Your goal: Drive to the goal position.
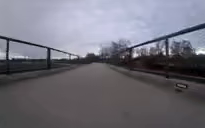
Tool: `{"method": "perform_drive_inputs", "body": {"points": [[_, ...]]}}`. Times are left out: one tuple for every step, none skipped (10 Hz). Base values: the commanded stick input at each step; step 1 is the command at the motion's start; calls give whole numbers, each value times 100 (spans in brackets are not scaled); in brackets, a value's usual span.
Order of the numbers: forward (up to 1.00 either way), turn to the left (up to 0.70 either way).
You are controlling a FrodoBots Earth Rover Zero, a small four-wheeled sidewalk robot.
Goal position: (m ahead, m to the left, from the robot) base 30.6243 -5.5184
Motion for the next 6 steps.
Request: {"method": "perform_drive_inputs", "body": {"points": [[100,0],[100,0],[100,0],[100,0],[100,0],[100,0]]}}
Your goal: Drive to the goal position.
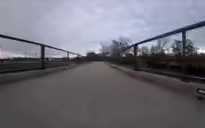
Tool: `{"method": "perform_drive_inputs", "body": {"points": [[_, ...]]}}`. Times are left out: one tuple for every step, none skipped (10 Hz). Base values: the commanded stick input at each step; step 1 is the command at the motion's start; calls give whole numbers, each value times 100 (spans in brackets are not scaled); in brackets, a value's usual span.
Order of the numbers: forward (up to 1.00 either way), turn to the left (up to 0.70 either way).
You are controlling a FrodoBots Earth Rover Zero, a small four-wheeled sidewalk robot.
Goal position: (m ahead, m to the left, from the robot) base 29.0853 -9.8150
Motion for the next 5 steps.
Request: {"method": "perform_drive_inputs", "body": {"points": [[100,0],[100,0],[100,0],[100,0],[100,0]]}}
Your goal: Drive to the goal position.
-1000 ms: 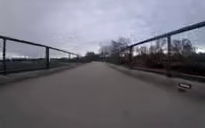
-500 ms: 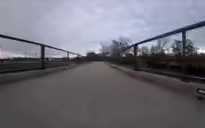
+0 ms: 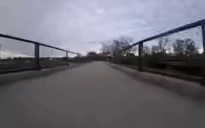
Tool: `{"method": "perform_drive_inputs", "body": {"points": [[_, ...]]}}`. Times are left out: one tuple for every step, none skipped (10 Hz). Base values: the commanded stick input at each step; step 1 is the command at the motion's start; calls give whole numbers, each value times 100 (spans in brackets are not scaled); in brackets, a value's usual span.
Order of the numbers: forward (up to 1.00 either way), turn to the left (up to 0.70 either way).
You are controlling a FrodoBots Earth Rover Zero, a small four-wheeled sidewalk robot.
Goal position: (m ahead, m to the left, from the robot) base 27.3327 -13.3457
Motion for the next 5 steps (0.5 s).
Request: {"method": "perform_drive_inputs", "body": {"points": [[100,0],[100,0],[100,0],[100,0],[100,0]]}}
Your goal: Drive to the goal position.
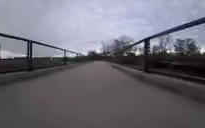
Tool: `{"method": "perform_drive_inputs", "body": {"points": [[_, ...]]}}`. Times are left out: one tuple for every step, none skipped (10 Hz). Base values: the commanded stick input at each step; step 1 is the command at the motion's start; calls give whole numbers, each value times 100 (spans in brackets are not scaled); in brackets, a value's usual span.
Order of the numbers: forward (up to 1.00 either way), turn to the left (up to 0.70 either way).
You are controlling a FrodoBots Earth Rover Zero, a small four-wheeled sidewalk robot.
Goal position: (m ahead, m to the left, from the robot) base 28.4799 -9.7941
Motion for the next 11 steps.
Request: {"method": "perform_drive_inputs", "body": {"points": [[100,0],[100,0],[100,0],[100,0],[100,0],[100,0],[100,0],[100,0],[100,0],[100,0],[100,0]]}}
